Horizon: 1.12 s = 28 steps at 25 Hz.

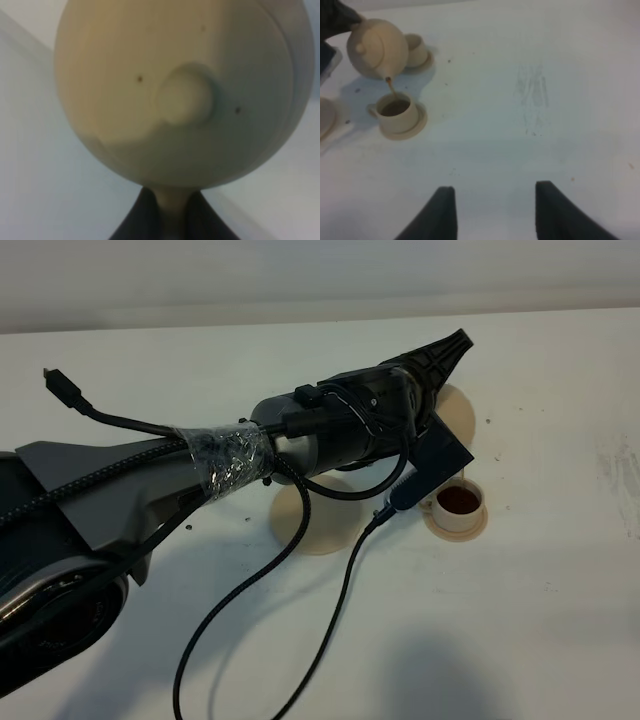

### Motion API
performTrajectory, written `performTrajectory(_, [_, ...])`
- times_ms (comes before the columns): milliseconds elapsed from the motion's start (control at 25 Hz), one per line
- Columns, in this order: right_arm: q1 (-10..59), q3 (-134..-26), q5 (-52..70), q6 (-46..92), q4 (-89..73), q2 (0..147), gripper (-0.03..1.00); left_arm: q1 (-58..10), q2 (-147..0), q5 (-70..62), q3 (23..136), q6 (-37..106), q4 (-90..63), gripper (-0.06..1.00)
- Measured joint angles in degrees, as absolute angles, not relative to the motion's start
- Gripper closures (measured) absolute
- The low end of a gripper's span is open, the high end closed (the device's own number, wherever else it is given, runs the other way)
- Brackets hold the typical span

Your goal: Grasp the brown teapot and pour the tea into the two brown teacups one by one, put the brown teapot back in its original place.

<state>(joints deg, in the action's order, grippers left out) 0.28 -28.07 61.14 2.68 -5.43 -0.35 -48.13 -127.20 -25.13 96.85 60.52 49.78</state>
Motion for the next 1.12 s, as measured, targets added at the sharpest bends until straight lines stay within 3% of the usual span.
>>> performTrajectory(600, [0.3, -28.1, 61.1, 2.7, -5.4, -0.3, 0.57, -48.1, -123.8, -34.0, 96.9, 51.4, 35.4, 0.84])
performTrajectory(1120, [0.3, -28.1, 61.1, 2.7, -5.4, -0.3, 0.57, -48.1, -115.5, -64.0, 96.9, 40.9, 9.3, 0.84])
